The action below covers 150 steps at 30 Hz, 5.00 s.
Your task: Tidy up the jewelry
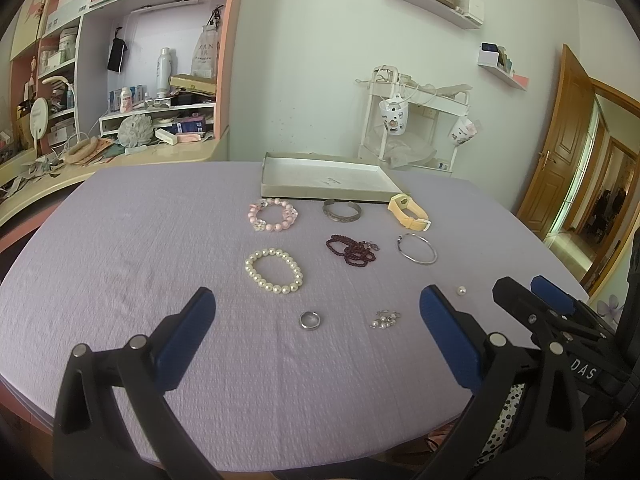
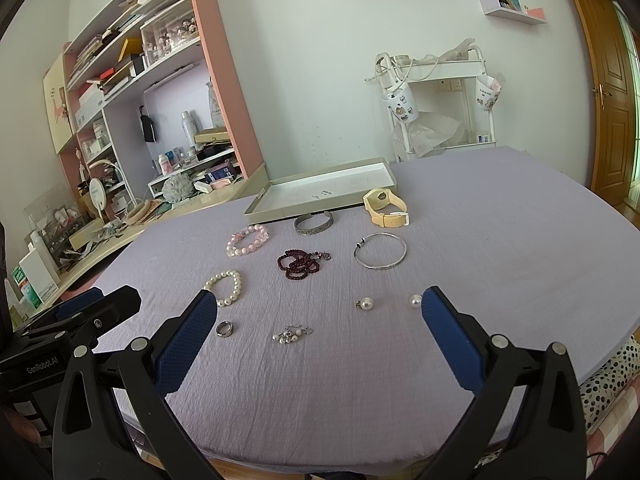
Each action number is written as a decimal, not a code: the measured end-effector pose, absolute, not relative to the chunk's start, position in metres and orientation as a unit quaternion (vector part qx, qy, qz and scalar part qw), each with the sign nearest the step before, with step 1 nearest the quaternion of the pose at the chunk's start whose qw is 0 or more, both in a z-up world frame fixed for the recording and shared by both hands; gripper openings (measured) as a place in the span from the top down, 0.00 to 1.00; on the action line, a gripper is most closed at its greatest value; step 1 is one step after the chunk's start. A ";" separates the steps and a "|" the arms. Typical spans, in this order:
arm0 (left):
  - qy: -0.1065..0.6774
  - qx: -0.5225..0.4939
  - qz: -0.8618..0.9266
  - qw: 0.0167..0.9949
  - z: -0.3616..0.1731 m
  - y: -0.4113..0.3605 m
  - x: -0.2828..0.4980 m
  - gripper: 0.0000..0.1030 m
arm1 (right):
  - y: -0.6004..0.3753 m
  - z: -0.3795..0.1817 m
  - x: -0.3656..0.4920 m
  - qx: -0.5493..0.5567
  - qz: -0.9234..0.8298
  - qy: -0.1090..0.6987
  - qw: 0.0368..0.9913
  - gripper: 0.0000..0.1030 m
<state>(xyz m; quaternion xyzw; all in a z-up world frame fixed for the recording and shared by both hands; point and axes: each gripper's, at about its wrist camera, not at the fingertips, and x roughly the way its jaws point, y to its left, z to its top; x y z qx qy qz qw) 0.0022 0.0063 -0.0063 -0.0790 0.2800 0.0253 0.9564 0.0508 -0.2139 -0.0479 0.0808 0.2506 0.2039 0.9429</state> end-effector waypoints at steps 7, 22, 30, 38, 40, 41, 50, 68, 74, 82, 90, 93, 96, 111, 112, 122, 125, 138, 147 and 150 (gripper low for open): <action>0.283 -0.079 0.024 0.956 -0.010 0.010 0.002 0.02 | -0.215 -0.054 0.055 0.083 0.202 0.255 0.942 0.01; 0.324 -0.089 0.022 0.942 -0.033 0.018 0.022 0.02 | -0.230 -0.087 0.086 0.074 0.160 0.294 0.939 0.07; 0.352 -0.060 0.044 0.933 -0.052 0.019 0.044 0.15 | -0.237 -0.115 0.126 0.061 0.124 0.356 0.924 0.32; 0.363 -0.065 0.053 0.928 -0.062 0.027 0.060 0.16 | -0.229 -0.125 0.146 0.026 0.097 0.388 0.916 0.53; 0.366 -0.065 0.054 0.927 -0.063 0.028 0.062 0.16 | -0.226 -0.125 0.148 0.017 0.094 0.388 0.917 0.58; 0.367 -0.065 0.055 0.926 -0.065 0.028 0.064 0.16 | -0.225 -0.126 0.148 0.011 0.091 0.387 0.917 0.61; 0.379 -0.060 0.047 0.922 -0.073 0.024 0.073 0.20 | -0.220 -0.126 0.148 -0.007 0.089 0.382 0.920 0.84; 0.405 -0.043 0.047 0.912 -0.096 0.015 0.090 0.46 | -0.224 -0.126 0.147 0.005 0.102 0.380 0.919 0.86; 0.408 -0.027 0.056 0.911 -0.102 0.008 0.095 0.65 | -0.224 -0.126 0.146 0.006 0.102 0.380 0.919 0.86; 0.405 -0.031 0.048 0.913 -0.102 0.008 0.094 0.79 | -0.226 -0.126 0.145 0.009 0.105 0.379 0.919 0.86; 0.395 -0.040 0.043 0.917 -0.090 0.014 0.088 0.79 | -0.221 -0.113 0.142 0.018 0.126 0.365 0.922 0.86; 0.392 -0.039 0.045 0.918 -0.081 0.016 0.089 0.79 | -0.217 -0.105 0.143 0.020 0.138 0.358 0.923 0.86; 0.382 -0.041 0.046 0.922 -0.070 0.020 0.092 0.79 | -0.211 -0.093 0.145 0.020 0.151 0.345 0.926 0.86; 0.317 -0.036 0.053 0.946 0.007 0.046 0.179 0.79 | -0.184 -0.042 0.219 0.022 0.168 0.296 0.940 0.86; 0.316 -0.036 0.052 0.946 0.009 0.048 0.187 0.79 | -0.182 -0.040 0.228 0.023 0.168 0.294 0.941 0.86; 0.326 -0.050 0.042 0.943 0.015 0.062 0.289 0.79 | -0.154 -0.035 0.328 0.019 0.168 0.312 0.935 0.86; 0.334 -0.043 0.036 0.941 0.005 0.061 0.326 0.79 | -0.144 -0.043 0.356 0.019 0.170 0.327 0.929 0.86; 0.384 -0.055 0.044 0.921 -0.048 0.079 0.414 0.79 | -0.116 -0.078 0.420 0.010 0.168 0.379 0.910 0.85; 0.389 -0.056 0.049 0.918 -0.057 0.082 0.424 0.75 | -0.122 -0.074 0.416 0.022 0.168 0.372 0.913 0.62; 0.388 -0.055 0.048 0.919 -0.057 0.082 0.423 0.64 | -0.127 -0.071 0.411 0.030 0.169 0.370 0.913 0.62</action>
